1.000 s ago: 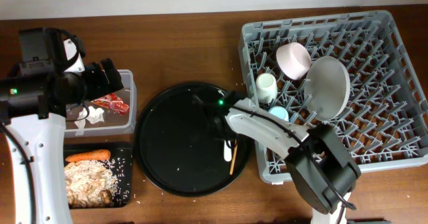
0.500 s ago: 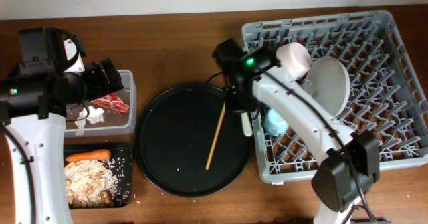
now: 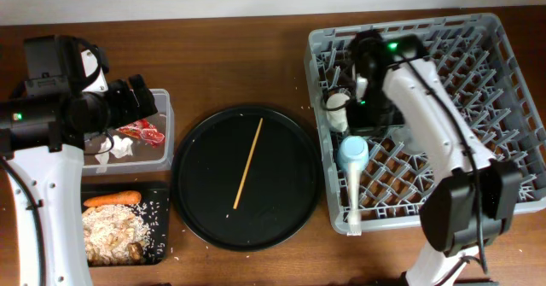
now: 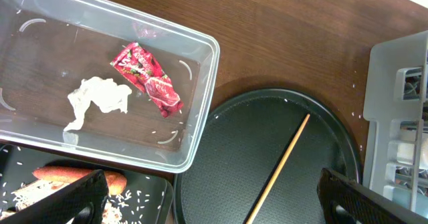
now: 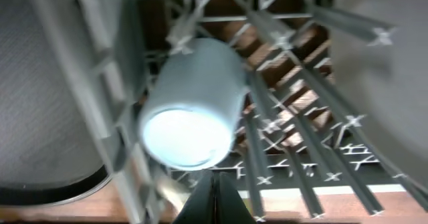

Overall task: Sort waste into correct bins and load items into the dishwasher rack
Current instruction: 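Carry the white fork to the rack's front edge and drop it in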

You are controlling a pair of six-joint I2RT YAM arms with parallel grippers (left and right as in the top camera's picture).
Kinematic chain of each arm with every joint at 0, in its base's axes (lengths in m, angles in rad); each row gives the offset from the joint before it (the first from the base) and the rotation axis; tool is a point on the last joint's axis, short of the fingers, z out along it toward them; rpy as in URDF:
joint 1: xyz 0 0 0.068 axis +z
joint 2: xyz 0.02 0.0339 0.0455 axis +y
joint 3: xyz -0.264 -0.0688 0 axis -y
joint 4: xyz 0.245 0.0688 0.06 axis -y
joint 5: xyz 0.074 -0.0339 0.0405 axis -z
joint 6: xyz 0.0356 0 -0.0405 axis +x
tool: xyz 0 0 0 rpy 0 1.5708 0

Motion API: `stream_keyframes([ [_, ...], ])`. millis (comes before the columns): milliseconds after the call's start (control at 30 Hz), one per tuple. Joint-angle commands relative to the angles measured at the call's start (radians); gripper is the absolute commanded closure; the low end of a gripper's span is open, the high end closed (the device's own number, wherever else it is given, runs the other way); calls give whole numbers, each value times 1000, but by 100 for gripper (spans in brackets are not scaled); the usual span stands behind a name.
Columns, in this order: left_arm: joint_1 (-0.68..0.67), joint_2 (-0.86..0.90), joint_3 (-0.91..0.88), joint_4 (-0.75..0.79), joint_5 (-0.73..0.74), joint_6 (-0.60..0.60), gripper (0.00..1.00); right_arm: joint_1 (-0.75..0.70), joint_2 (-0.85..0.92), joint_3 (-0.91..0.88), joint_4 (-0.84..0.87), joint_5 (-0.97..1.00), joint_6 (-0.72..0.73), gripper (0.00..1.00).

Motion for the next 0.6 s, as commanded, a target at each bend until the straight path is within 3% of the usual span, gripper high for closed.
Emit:
stream_keyframes([
  [0, 3, -13, 14, -1, -10, -13, 1, -38, -31, 20, -11, -17, -56, 96],
  [333, 3, -13, 14, -1, -10, -13, 1, -43, -32, 67, -54, -87, -56, 94],
  [500, 3, -13, 14, -1, -10, -13, 1, -36, -34, 113, -124, -289, -71, 86],
  [567, 3, -13, 14, -1, -10, -13, 1, -12, -34, 113, -127, -375, -106, 78],
])
